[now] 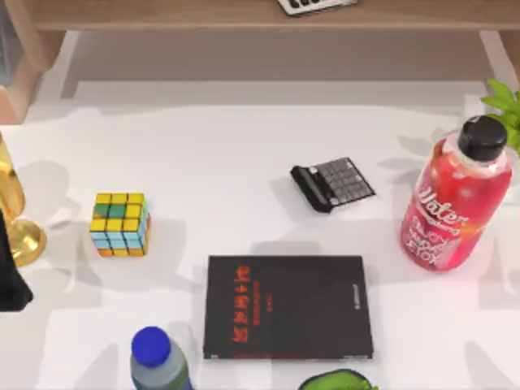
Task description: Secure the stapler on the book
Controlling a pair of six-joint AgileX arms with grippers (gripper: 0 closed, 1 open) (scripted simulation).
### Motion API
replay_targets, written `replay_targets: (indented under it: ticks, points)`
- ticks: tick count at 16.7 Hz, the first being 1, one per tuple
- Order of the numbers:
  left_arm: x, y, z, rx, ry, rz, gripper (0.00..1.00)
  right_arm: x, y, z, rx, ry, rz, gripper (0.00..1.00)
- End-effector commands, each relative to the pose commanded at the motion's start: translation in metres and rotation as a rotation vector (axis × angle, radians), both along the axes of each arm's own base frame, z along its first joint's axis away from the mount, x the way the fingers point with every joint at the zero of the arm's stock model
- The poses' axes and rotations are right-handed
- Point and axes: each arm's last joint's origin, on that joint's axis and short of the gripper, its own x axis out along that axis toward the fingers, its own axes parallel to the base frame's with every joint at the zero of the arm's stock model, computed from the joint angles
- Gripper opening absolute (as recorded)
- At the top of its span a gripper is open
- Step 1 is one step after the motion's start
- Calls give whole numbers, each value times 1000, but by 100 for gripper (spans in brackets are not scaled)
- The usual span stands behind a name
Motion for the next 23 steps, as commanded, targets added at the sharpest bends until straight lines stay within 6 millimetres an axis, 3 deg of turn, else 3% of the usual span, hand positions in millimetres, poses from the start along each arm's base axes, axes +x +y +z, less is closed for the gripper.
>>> replay_targets:
  ticks: [6,12,17,20,23]
  points:
    - [0,0,0,0,0,0,100,2,0,11,-20,77,7,100]
    - [0,0,0,0,0,0,100,26,-2,65,-86,358,44,100]
    - [0,0,0,0,0,0,100,82,-11,125,-132,619,63,100]
    - [0,0,0,0,0,0,100,131,-26,154,-150,767,65,100]
    - [0,0,0,0,0,0,100,186,-48,168,-157,914,66,100]
